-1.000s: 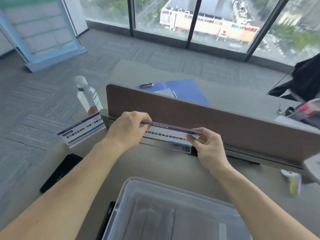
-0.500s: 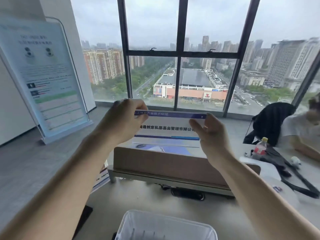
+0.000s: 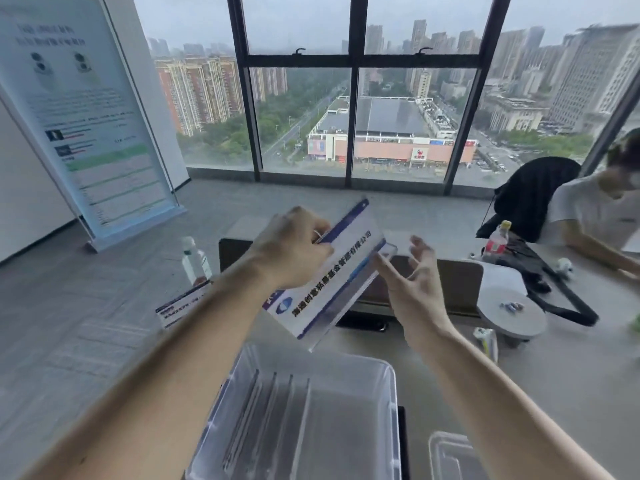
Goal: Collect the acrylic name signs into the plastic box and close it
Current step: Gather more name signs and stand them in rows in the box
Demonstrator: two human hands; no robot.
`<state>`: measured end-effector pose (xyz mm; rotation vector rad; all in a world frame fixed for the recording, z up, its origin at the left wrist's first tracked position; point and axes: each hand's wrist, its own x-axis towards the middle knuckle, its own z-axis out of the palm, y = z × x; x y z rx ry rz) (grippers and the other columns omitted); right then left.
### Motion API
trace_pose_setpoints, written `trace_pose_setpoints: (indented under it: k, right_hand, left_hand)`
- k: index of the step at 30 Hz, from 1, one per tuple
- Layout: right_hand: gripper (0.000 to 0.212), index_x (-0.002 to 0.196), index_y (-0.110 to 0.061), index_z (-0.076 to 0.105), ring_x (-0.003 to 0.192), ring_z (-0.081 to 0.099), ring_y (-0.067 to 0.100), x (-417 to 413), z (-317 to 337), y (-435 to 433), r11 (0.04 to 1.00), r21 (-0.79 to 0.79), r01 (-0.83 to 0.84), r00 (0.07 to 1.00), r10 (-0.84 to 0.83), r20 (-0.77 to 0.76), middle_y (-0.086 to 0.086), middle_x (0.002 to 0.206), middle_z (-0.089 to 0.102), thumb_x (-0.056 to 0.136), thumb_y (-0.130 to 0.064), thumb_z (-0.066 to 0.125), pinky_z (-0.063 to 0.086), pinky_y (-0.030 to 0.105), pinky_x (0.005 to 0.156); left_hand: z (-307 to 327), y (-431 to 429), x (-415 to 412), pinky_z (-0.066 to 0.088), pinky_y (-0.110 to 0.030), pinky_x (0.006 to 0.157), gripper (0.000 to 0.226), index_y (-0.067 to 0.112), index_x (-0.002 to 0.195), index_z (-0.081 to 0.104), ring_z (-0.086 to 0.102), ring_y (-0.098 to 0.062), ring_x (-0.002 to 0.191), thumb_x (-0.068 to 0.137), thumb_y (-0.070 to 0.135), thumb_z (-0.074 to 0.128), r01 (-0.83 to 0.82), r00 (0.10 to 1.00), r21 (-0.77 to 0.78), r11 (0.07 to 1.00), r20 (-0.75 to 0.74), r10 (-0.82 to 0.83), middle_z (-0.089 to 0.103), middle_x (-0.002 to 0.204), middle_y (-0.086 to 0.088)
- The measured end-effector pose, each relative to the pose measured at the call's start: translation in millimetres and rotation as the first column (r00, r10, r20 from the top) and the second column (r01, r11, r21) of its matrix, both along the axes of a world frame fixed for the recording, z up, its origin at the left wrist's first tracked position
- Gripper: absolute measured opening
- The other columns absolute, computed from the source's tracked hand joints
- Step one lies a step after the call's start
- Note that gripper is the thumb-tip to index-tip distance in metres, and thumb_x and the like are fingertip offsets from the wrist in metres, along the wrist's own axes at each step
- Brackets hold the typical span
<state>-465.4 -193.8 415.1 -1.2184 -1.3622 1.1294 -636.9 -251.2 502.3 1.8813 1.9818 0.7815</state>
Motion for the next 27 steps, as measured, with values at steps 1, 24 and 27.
trace_pose_setpoints:
  k: [1,24,27]
  right_hand:
    - [0.078,0.151,-0.025,0.031,0.125,0.048,0.008,-0.6,-15.0,-5.5,0.989,-0.147,-0.026,0.995,0.012,-0.098,0.001,0.151,0.042,0.087,-0.037,0.074,0.041,0.034,0.111]
    - [0.042,0.136,-0.017,0.052,0.083,0.055,0.021,-50.3,-362.1,-29.2,0.542,-0.839,0.042,0.986,0.115,0.124,0.006,0.102,0.061,0.095,-0.013,0.043,0.050,0.041,0.081]
    - [0.033,0.120,-0.019,0.061,0.088,0.057,0.025,-54.3,-382.1,-25.5,0.532,-0.846,0.042,0.979,0.146,0.141,0.008,0.109,0.065,0.091,-0.015,0.047,0.048,0.037,0.075]
  left_hand:
    - [-8.1,0.5,1.7,0.050,-0.018,0.062,0.020,0.020,0.113,0.076,0.072,-0.014,0.085,0.097,0.025,0.066,-0.024,0.999,-0.010,1.000,0.043,0.024,0.078,0.103,0.000]
    - [-394.7,-23.9,18.8,0.033,-0.033,0.052,0.042,0.019,0.062,0.040,0.044,-0.027,0.053,0.101,0.020,0.056,-0.172,0.947,-0.565,0.807,0.130,0.293,0.049,0.060,-0.003]
    - [-409.3,-23.3,19.6,0.040,-0.035,0.054,0.036,0.019,0.066,0.046,0.059,-0.035,0.065,0.101,0.019,0.055,-0.173,0.952,-0.564,0.808,0.115,0.284,0.057,0.067,-0.006]
